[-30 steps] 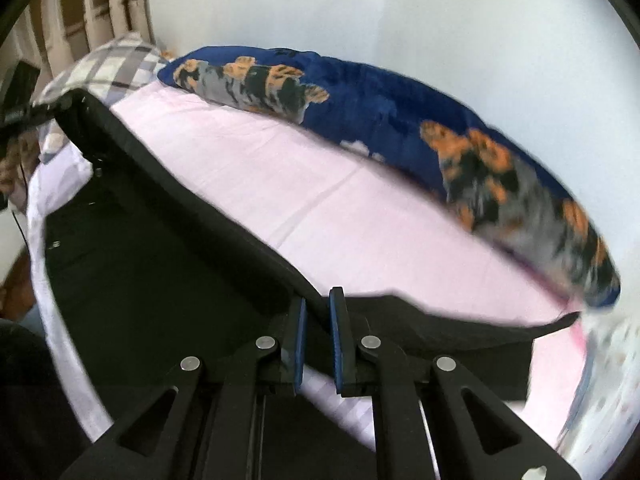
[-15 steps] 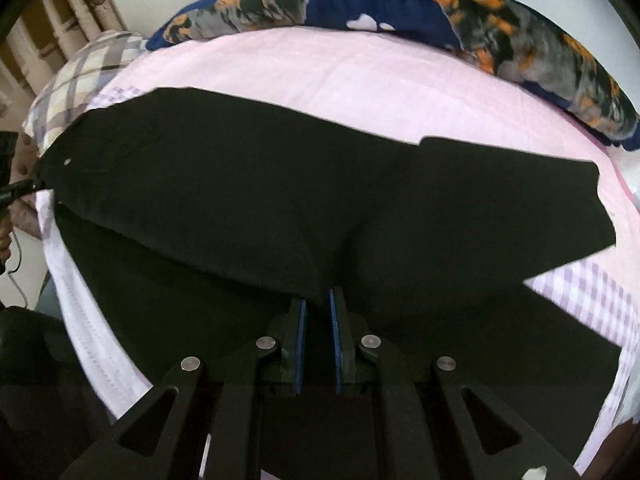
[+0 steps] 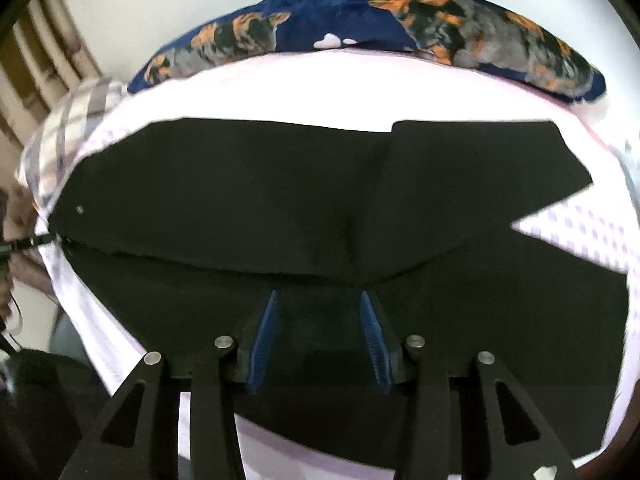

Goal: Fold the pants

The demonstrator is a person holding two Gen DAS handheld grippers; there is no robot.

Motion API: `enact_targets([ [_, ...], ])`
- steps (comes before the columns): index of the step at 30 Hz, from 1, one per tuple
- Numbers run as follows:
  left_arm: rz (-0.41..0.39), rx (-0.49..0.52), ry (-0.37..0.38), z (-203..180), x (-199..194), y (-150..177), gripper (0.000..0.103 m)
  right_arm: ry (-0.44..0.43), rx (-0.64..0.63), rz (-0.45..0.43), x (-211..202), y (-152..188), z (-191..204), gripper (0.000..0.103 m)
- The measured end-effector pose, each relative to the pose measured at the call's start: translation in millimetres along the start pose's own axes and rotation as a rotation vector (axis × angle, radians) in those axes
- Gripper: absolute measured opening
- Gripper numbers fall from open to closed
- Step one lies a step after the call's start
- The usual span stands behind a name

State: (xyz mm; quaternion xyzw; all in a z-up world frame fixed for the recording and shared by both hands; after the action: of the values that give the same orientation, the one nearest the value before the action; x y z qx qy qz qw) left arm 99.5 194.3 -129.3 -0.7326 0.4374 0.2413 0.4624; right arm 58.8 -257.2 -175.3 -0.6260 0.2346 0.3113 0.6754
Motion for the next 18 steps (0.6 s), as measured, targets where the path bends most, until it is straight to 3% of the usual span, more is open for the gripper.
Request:
enact_targets([
  [4, -0.011, -0.178, 0.142, -5, 0, 14, 0.055, -0.045, 0.111, -0.015, -2, 8, -3, 0.040],
  [8, -0.022, -0.299, 0.239, -11, 21, 14, 0.055, -0.071, 0.175, -0.026, 1, 12, -2, 0.041],
  [13, -0.055, -0.425, 0.239, -5, 40, 5, 0.054, -0.095, 0.224, -0.033, 4, 16, 0, 0.041],
  [15, -0.088, -0.408, 0.214, -7, 38, 2, 0.040, -0.110, 0.265, -0.041, 5, 18, -4, 0.042],
  [16, -0.115, -0.384, 0.184, -9, 36, 0, 0.029, -0.119, 0.296, -0.043, 6, 19, -7, 0.042],
  [18, -0.127, -0.366, 0.157, -10, 34, -2, 0.021, -0.133, 0.362, -0.048, 10, 22, -14, 0.042],
])
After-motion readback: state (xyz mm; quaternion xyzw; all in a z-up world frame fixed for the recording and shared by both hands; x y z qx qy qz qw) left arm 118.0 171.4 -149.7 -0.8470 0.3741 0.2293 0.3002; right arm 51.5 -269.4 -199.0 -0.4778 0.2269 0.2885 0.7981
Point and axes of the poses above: each gripper's, at about its wrist camera, not at the fingertips, and x roughly the way its jaws point, z to its left, y to its underside, the point moved 3 cm from there along x, roughly the way its jaws point, and after that the axes turned 9 degrees about -z, right-handed, at the moved point
